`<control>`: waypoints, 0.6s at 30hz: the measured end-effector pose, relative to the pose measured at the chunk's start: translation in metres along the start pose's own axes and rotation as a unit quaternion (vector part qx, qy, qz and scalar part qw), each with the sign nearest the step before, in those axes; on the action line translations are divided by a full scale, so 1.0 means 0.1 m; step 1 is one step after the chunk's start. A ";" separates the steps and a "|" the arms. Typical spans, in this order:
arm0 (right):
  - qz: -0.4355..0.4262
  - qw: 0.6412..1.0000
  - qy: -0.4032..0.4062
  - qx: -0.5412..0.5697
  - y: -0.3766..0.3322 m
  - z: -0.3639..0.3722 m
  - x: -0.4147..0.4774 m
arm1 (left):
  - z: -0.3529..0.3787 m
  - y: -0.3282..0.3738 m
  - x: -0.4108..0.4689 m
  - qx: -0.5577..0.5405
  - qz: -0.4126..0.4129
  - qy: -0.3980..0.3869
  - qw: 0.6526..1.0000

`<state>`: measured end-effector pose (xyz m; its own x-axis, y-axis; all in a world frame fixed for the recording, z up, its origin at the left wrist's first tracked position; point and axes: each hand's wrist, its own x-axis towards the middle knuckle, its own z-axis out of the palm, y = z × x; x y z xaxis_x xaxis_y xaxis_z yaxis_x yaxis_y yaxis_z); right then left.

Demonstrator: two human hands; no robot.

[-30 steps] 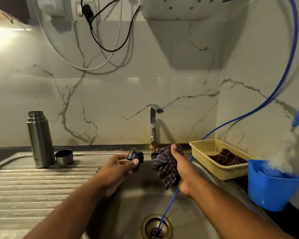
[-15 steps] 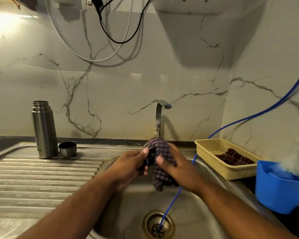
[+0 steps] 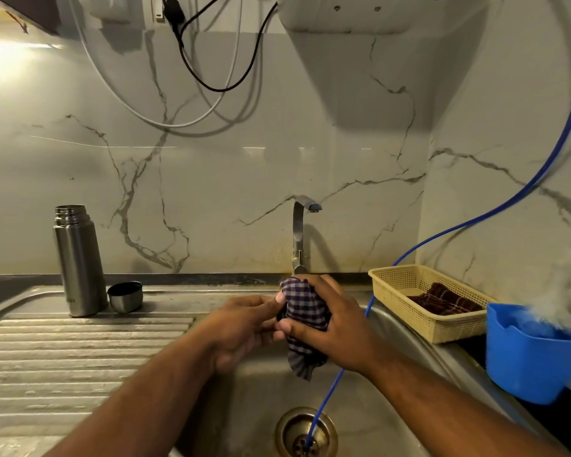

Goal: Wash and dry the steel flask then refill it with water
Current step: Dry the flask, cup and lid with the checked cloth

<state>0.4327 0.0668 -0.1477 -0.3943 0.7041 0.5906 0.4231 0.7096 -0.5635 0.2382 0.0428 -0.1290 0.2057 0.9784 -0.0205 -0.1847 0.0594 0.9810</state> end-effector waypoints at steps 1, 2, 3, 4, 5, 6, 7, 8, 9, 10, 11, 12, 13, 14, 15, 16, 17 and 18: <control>0.012 1.000 -0.005 0.014 -0.01 -0.01 0.00 | 0.00 0.00 -0.01 0.004 0.007 0.001 1.000; 0.036 0.999 -0.008 0.036 -0.03 -0.01 -0.01 | 0.02 -0.01 0.00 0.011 0.018 0.004 1.000; 0.068 0.996 -0.005 0.064 -0.05 0.00 -0.01 | 0.04 -0.03 0.00 0.020 0.031 0.010 0.999; 0.110 0.989 0.004 0.095 -0.06 0.01 -0.02 | 0.08 -0.06 0.01 0.034 0.043 0.017 0.998; 0.160 0.978 0.012 0.135 -0.07 0.03 -0.01 | 0.13 -0.07 -0.01 0.062 0.058 0.028 0.996; 0.219 0.958 0.014 0.187 -0.08 0.04 0.00 | 0.17 -0.09 -0.02 0.100 0.080 0.039 0.991; 0.272 0.929 0.007 0.250 -0.07 0.03 0.02 | 0.21 -0.10 -0.03 0.144 0.111 0.050 0.982; 0.313 0.894 -0.009 0.320 -0.08 0.00 0.03 | 0.23 -0.10 -0.04 0.191 0.148 0.059 0.969; 0.341 0.860 -0.025 0.379 -0.10 -0.06 0.04 | 0.24 -0.09 -0.05 0.241 0.185 0.063 0.951; 0.360 0.834 -0.044 0.415 -0.14 -0.13 0.02 | 0.22 -0.08 -0.05 0.288 0.217 0.057 0.931; 0.368 0.823 -0.063 0.428 -0.15 -0.19 0.01 | 0.19 -0.08 -0.06 0.321 0.242 0.043 0.914; 0.369 0.823 -0.080 0.425 -0.19 -0.23 -0.02 | 0.16 -0.07 -0.05 0.336 0.260 0.029 0.905; 0.361 0.832 -0.092 0.410 -0.20 -0.24 -0.02 | 0.14 -0.07 -0.05 0.334 0.272 0.020 0.902; 0.350 0.844 -0.096 0.396 -0.21 -0.23 -0.02 | 0.13 -0.06 -0.06 0.324 0.279 0.016 0.904; 0.333 0.863 -0.086 0.370 -0.19 -0.19 -0.01 | 0.13 -0.06 -0.06 0.315 0.280 0.014 0.907; 0.318 0.891 -0.060 0.320 -0.20 -0.14 0.00 | 0.14 -0.06 -0.06 0.310 0.275 0.018 0.910; 0.297 0.921 -0.029 0.250 -0.18 -0.11 0.02 | 0.14 -0.06 -0.05 0.307 0.264 0.027 0.914; 0.264 0.949 0.000 0.172 -0.19 -0.10 0.02 | 0.14 -0.06 -0.04 0.290 0.242 0.032 0.925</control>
<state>0.4322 0.0545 -0.1306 -0.2012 0.9639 0.1746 0.2709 0.2260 -0.9357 0.2518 0.0359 -0.1325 0.1726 0.8732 0.4559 0.3101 -0.4874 0.8162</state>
